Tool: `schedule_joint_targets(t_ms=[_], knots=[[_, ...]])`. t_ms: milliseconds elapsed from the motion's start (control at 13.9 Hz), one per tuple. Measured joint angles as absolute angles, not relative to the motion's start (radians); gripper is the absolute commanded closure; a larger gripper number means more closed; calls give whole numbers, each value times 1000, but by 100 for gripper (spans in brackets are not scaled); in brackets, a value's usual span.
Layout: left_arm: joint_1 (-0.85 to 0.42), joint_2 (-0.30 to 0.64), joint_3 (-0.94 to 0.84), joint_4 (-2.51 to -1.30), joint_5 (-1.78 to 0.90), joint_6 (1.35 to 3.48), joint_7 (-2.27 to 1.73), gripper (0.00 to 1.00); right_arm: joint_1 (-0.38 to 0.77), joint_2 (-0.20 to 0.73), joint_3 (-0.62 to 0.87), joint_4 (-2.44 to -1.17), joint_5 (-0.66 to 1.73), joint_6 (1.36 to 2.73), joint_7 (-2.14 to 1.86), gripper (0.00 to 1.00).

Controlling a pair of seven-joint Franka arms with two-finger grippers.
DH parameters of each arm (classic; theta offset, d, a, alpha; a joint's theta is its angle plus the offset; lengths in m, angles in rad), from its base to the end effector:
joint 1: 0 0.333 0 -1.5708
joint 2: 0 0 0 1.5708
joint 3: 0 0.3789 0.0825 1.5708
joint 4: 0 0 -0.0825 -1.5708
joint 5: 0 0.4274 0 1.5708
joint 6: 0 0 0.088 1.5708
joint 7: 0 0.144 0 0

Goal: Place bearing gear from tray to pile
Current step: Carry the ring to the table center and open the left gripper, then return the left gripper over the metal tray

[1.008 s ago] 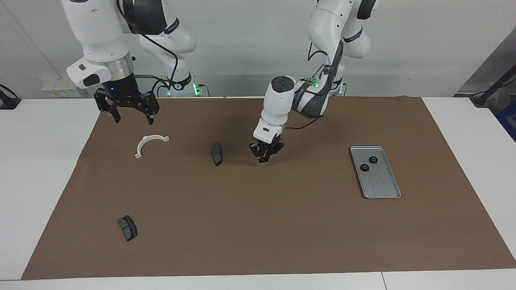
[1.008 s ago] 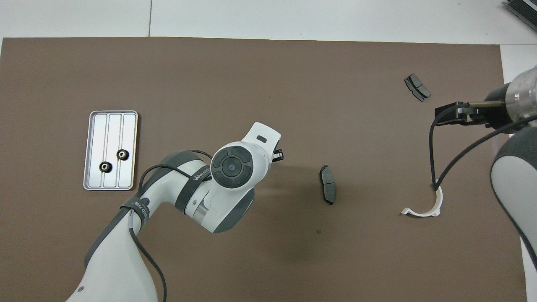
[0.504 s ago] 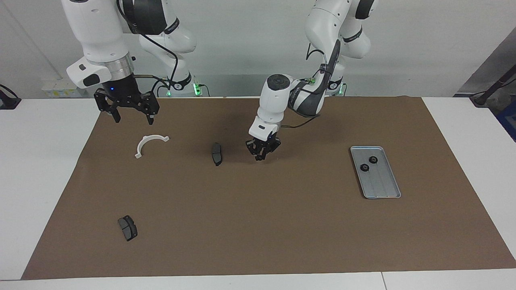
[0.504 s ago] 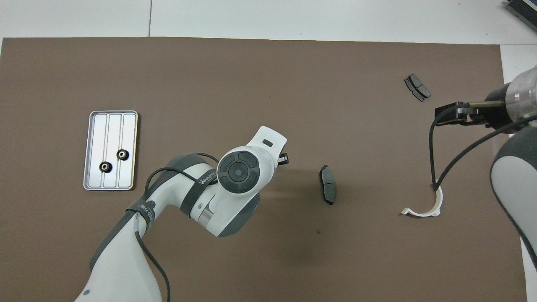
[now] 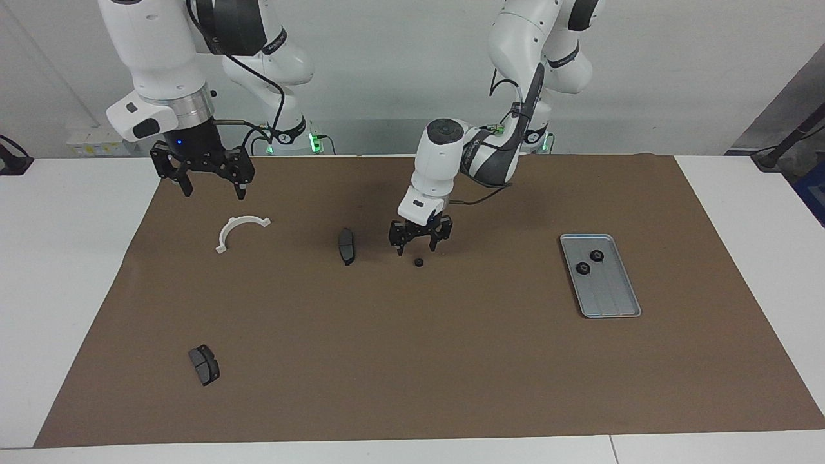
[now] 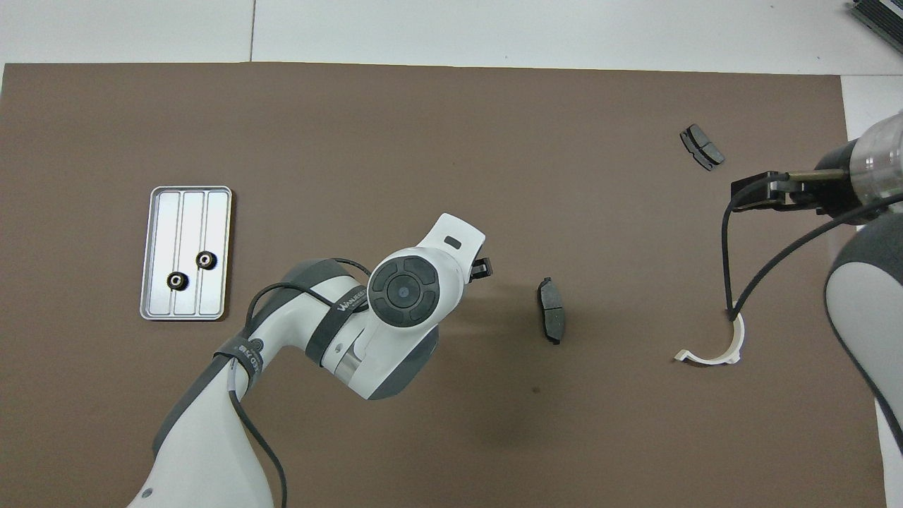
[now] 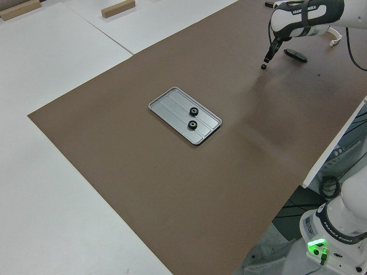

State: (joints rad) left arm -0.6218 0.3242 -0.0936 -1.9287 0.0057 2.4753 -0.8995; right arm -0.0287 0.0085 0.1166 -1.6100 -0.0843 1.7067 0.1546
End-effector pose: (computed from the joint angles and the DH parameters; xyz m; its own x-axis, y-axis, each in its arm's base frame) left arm 0.5310 -0.4565 0.3404 0.9733 0.1969 0.1182 0.1726 -0.9666 0.1895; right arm 0.6155 0.0429 0.6380 0.9935 -0.0553 0.0994 -0.0623 -0.9957 0.0686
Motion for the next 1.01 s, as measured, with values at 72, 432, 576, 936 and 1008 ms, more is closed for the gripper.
schedule_joint_targets(t_ms=[72,432,576,936,1008], knots=[[-613,324,-86,-1926,6,2475,-888,10,-29,9,117,-1610,-84,1707,155,0],[-401,318,-75,-1888,7,2418,-703,11,-29,9,117,-1610,-84,1707,155,0],[-314,312,-75,-1869,7,2360,-601,11,-29,9,117,-1610,-84,1707,155,0],[-152,296,-74,-1863,7,2238,-365,11,-29,9,117,-1610,-84,1707,155,0],[-132,293,-74,-1863,7,2215,-333,11,-29,9,117,-1610,-84,1707,155,0]])
